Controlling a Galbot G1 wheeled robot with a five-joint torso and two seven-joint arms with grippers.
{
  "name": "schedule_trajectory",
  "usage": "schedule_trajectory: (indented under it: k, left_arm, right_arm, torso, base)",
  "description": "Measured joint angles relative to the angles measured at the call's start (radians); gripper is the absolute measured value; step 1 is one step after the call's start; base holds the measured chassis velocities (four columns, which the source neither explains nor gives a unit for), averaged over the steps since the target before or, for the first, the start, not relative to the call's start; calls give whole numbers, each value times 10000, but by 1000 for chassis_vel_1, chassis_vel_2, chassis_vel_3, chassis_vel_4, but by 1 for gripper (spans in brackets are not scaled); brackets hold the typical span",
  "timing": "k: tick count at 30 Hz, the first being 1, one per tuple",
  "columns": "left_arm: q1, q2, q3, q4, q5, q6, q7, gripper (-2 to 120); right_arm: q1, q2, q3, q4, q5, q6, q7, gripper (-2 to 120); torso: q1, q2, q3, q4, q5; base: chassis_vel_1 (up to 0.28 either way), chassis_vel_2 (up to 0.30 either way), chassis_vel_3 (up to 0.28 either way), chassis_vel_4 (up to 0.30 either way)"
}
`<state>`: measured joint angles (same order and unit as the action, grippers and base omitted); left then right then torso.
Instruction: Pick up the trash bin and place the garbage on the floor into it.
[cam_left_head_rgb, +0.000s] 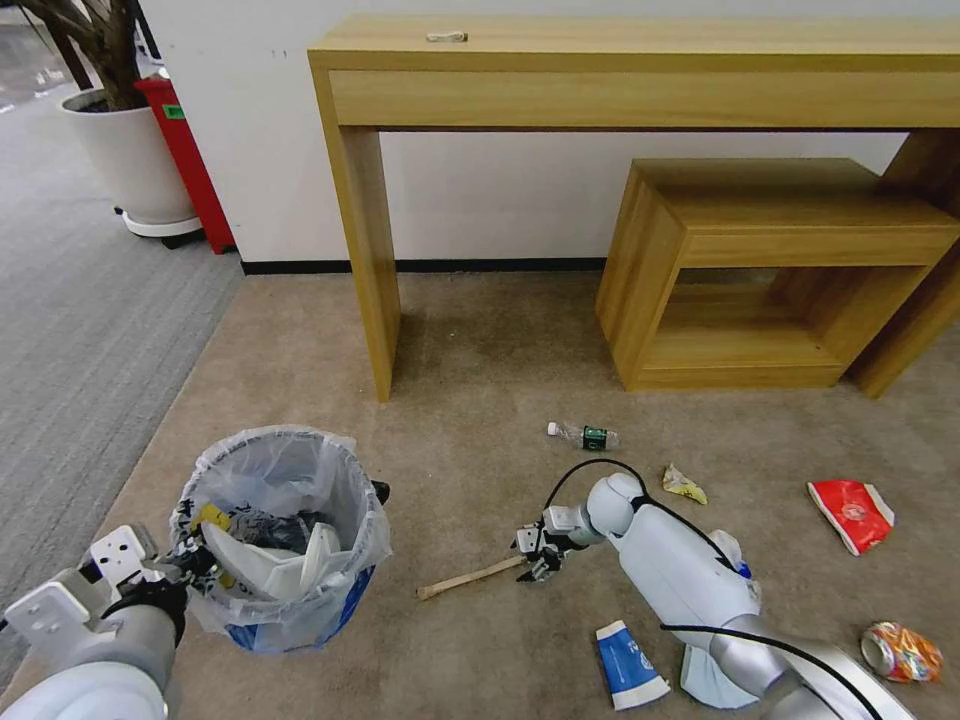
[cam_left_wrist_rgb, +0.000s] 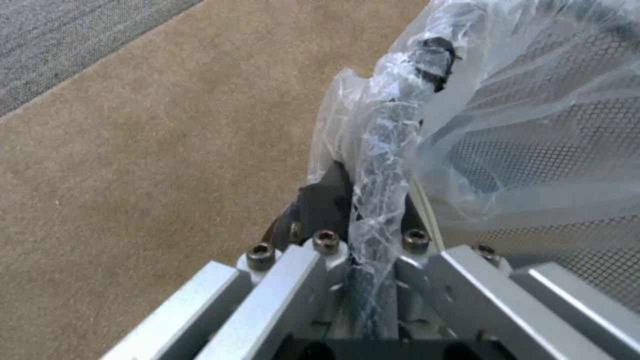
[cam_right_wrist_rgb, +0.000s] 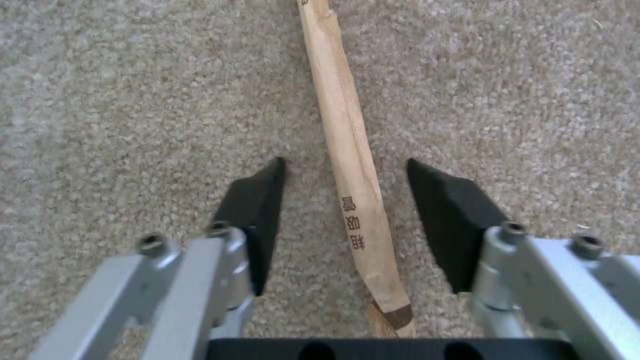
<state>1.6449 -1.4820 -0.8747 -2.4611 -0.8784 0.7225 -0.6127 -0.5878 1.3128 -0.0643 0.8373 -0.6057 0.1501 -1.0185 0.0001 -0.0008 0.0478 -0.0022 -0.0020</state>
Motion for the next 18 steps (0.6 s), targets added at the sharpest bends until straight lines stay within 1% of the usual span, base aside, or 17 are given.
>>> schedule_trajectory:
  k: [2,3,7,8,10,11,12,13,18]
  left_arm:
    - [-9,0,0,0,0,0,0,1]
    - [-9,0,0,0,0,0,0,1]
    - [-20,-5,19,0,1,0,0,1]
    - [-20,-5,19,0,1,0,0,1]
    - [-25,-14,29,2,6,-1,0,1]
    - [-25,-14,29,2,6,-1,0,1]
    - [-25,-18,34,4,8,0,-1,1]
    - [-25,-21,35,6,10,0,-1,1]
    - [-42,-21,40,6,11,0,-4,1]
  right_arm:
    - [2,8,0,-13,-17,5,0,36]
    - [2,8,0,-13,-17,5,0,36]
    - [8,7,-12,35,-68,5,7,18]
    - [8,7,-12,35,-68,5,7,18]
    - [-16,-1,9,63,-140,19,7,8]
    - [-16,-1,9,63,-140,19,7,8]
    - [-34,-10,32,79,-158,33,7,2]
    - [-54,-25,60,114,-162,45,7,0]
    - [-150,-161,178,393,-36,138,21,0]
  torso:
    - [0,0,0,0,-1]
    - [0,0,0,0,-1]
    - [0,0,0,1,1]
    - [0,0,0,1,1]
    - [1,0,0,0,0]
    - [1,0,0,0,0]
    - [1,0,0,1,1]
    - [0,0,0,0,0]
    - [1,0,0,1,1]
  base:
    - [0,0,0,0]
    - [0,0,0,0]
    - [0,0,0,0]
    - [0,0,0,0]
    - [0,0,0,0]
    - [0,0,0,0]
    - [0,0,0,0]
    - [0,0,0,0]
    - [0,0,0,0]
